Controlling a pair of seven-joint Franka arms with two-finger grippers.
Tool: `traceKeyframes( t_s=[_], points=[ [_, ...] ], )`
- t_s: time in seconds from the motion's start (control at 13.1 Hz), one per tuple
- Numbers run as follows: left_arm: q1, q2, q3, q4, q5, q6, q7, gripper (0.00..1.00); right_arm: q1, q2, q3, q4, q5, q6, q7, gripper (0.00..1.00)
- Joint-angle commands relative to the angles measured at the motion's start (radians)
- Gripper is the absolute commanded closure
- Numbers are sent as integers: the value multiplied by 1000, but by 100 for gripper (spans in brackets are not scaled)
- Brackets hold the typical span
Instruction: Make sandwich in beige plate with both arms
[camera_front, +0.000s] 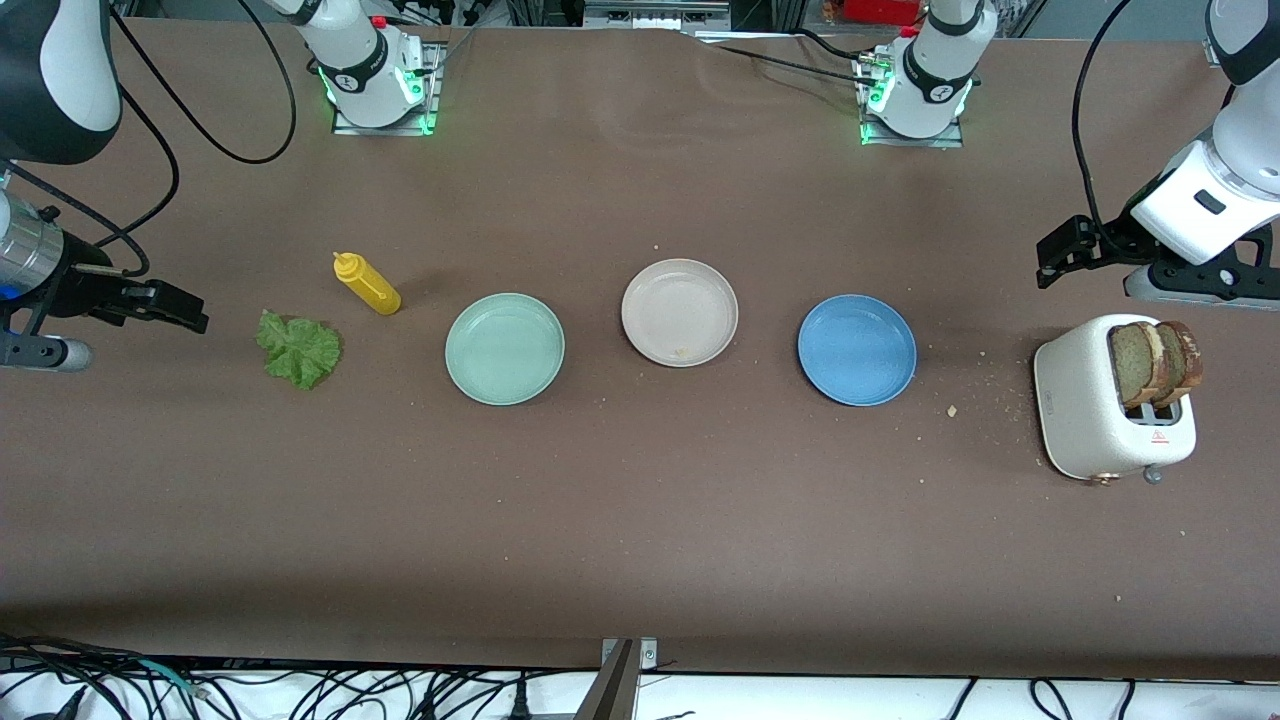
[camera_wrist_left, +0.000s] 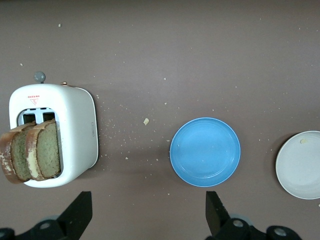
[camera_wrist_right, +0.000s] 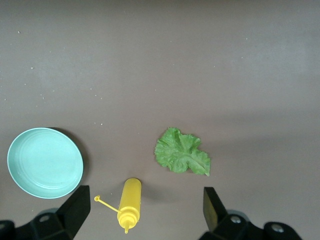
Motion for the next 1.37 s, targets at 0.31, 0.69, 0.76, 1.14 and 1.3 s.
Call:
traceKeyframes(
  t_s=[0.31,0.69,0.76,1.14,1.3],
  points=[
    [5,-6,-3,-3,29,-8,20,0,2,-1,2,7,-5,-9,14,0],
    [10,-5,-2,-4,31,-8,20,0,9,7,2,7,-5,-3,18,0],
    [10,-6,-2,-4,31,-8,20,0,11,8,2,7,-3,0,18,0],
    [10,-6,-3,-3,29,-8,20,0,14,10,2,9,-6,-7,7,0],
    [8,-6,-8,-1,31,-8,20,0,14,10,2,10,-6,-9,6,0]
  ],
)
